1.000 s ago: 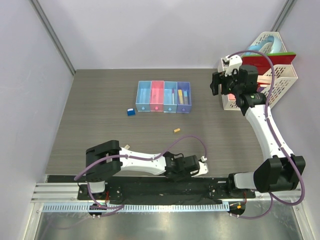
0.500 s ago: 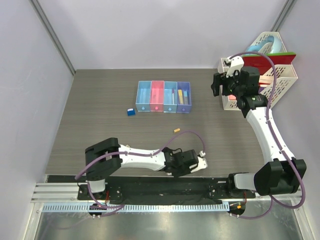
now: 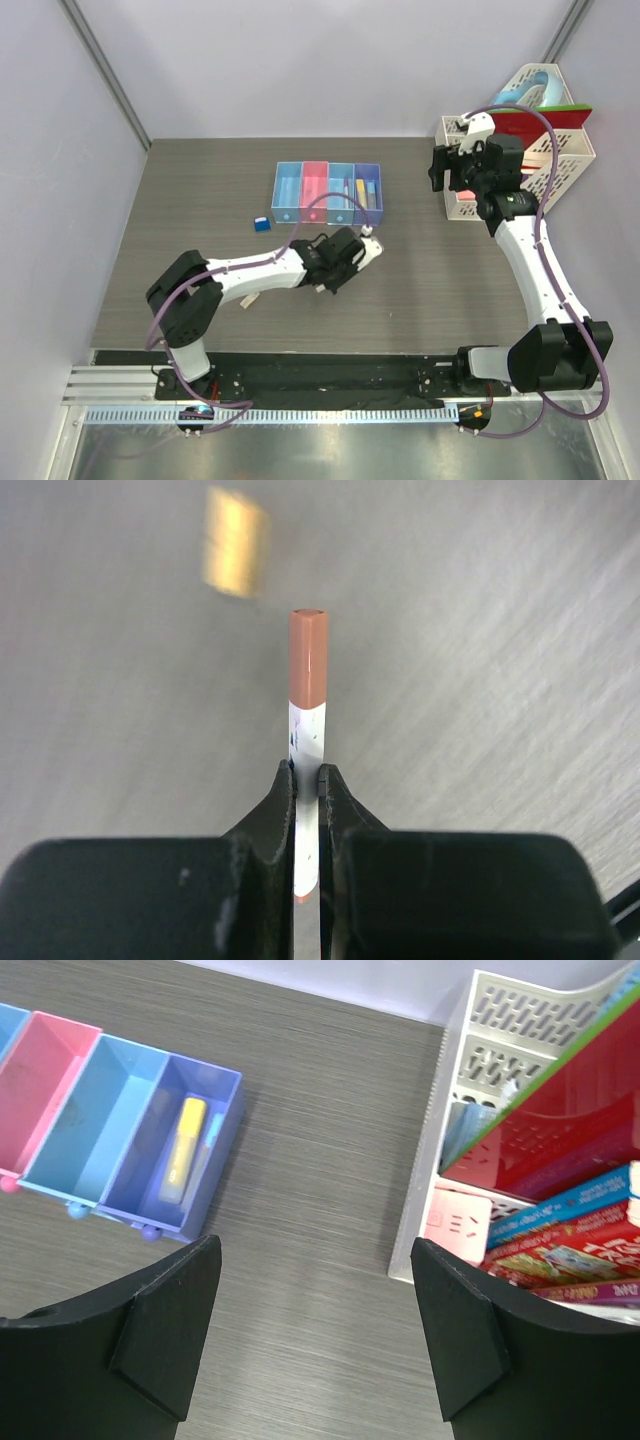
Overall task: Sort the stationery into containers
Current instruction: Pick up the pen from the corner of the board, then place the pen in the storage box.
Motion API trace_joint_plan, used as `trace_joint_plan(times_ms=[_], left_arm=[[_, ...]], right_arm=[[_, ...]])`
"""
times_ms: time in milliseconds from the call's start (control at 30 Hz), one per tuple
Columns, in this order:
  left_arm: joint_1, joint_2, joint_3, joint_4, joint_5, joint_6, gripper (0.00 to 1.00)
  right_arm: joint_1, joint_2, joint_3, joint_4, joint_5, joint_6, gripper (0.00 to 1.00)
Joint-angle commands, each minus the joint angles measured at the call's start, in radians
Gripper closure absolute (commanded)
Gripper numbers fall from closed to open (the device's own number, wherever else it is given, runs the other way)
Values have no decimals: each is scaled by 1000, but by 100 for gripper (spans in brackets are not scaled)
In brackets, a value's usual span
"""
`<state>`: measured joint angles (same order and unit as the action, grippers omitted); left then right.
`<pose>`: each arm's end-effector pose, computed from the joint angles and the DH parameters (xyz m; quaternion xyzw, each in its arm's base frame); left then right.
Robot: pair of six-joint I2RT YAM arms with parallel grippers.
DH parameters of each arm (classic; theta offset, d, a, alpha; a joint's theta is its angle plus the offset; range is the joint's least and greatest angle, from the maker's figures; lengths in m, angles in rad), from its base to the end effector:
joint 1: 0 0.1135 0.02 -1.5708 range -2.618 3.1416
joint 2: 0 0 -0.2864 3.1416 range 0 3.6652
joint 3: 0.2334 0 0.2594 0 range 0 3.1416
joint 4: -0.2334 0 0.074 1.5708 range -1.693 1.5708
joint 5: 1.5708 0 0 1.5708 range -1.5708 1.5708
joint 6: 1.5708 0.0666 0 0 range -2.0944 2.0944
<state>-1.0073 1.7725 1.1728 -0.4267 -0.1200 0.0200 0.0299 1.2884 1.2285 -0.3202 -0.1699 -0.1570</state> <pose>0.2162 -0.3273 0.1813 0.4584 0.8453 -0.0763 0.2637 0.3249 0.0210 0.3815 -0.1243 0.8169 0.0346 0.5621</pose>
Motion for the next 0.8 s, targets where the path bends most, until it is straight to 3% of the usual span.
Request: trace_joint_plan(times_ms=[0,167,333,567,767], left_arm=[[78,-90,144,36,9,35,100],[205,-107,261,74,5,40,100],[332,-20,433,109,28,3,100],[406,155,588,192,79,-60,100],[415,323,766,138,160,-127,100]], right_arm=[[-13,-21,-7,47,93,25,18],[-18,-11,-78,46,112,28,17],[-18,5,-153,58,78,31,17],[-16,34,-185,55,-6,16,12],[-16,58,-215,58,-51,-12,8]])
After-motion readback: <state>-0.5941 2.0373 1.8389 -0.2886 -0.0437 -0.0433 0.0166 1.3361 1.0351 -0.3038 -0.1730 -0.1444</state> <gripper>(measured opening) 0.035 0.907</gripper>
